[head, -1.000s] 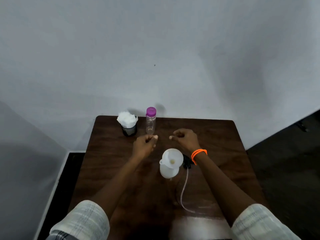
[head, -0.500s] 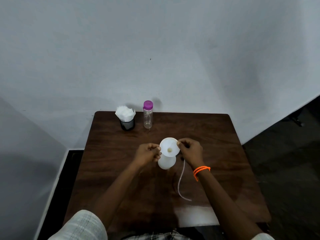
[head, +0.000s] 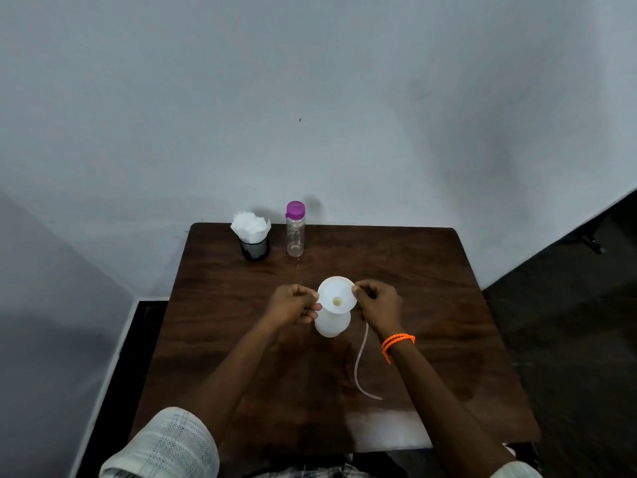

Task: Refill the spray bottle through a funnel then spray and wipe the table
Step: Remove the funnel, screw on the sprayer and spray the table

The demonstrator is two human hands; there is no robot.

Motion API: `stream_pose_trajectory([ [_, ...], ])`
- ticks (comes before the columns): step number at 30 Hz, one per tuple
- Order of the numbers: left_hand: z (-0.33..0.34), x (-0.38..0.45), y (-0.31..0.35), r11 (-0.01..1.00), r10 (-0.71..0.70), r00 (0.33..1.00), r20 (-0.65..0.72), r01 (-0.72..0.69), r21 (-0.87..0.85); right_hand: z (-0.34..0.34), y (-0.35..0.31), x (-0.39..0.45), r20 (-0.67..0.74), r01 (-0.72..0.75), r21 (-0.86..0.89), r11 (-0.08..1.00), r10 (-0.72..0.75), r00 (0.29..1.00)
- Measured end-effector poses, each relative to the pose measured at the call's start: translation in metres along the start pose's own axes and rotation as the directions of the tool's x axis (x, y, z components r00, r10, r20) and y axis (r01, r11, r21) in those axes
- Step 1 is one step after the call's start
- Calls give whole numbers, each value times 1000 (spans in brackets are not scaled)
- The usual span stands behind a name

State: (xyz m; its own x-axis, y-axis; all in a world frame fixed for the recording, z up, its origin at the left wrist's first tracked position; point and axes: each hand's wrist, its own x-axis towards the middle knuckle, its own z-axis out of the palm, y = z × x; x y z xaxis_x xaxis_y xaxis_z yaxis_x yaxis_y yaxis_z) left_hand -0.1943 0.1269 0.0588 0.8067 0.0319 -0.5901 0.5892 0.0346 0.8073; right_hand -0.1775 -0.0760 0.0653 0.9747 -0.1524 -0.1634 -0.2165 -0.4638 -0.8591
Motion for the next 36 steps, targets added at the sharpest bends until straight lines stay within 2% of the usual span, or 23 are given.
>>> stream_pose_trajectory([
  [7,1,-4,6,998,-61,998,22,60,15,-3,1,0,68,0,-32,999,2,998],
  [13,-2,-9,26,996,-80,996,45,81,-44,-12,-10,7,123,-91,117,989,77,989],
  [18,-11,-6,45,988,-89,988,126,104,-115,-19,-19,18,194,-150,172,974,115,974],
  [22,-18,7,59,978,-79,987,140,104,-182,-21,-28,28,201,-159,210,965,117,973],
  [25,-19,20,66,968,-85,988,127,112,-224,-16,-30,40,202,-176,259,950,125,971],
  [31,-12,56,64,947,-156,987,48,164,-275,8,-19,72,244,-349,397,849,268,932],
  [36,-4,100,45,941,-230,973,-26,215,-261,41,2,110,285,-317,289,903,235,929],
])
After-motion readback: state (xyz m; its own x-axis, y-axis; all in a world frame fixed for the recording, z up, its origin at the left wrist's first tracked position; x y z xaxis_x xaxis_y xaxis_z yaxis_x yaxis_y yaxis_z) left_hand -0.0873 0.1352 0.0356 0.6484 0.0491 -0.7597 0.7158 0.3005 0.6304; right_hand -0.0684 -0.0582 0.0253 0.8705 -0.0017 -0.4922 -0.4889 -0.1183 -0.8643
